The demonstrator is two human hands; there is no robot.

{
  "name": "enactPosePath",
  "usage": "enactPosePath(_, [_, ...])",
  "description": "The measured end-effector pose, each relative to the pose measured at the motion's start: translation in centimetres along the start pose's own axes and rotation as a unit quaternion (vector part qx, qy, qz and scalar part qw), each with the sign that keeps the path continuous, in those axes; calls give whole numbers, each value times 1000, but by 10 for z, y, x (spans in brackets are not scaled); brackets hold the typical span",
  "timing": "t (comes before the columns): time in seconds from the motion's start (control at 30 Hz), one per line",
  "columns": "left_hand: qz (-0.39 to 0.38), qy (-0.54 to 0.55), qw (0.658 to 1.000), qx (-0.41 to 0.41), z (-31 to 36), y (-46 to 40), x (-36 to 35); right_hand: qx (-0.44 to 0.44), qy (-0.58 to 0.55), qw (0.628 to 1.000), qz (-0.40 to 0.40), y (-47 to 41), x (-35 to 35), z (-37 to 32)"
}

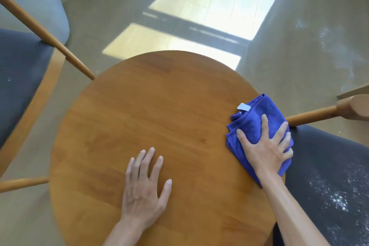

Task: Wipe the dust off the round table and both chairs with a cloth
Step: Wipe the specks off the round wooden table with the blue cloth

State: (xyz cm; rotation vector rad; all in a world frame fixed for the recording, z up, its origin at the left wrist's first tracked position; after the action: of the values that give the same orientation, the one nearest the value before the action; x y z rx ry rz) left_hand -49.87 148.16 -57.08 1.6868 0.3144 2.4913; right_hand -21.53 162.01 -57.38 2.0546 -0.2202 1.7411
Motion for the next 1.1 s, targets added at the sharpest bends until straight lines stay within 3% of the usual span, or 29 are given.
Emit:
enactPosePath(0.47, [93, -26, 995, -34, -8, -5, -16, 36, 24, 999, 14, -65, -5, -106])
enactPosePath(0.87, [131, 14, 989, -70, -22, -25, 15, 229, 30, 973, 4, -19, -39, -262])
enactPosePath(1.1, [144, 41, 989, 4, -68, -22, 33, 302, 31, 953, -1, 23, -56, -320])
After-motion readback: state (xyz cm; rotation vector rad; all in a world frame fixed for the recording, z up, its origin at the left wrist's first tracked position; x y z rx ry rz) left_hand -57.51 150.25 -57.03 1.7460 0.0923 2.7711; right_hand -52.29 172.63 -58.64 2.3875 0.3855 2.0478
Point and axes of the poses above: each hand's wrist, its own y-axis away from the middle knuckle, its own x-axis out of the back of the hand, z = x × y, the point moved 4 cm from there along -y, towards the middle knuckle, and after that the axes turned 4 degrees about -z, right-handed, at the moved point
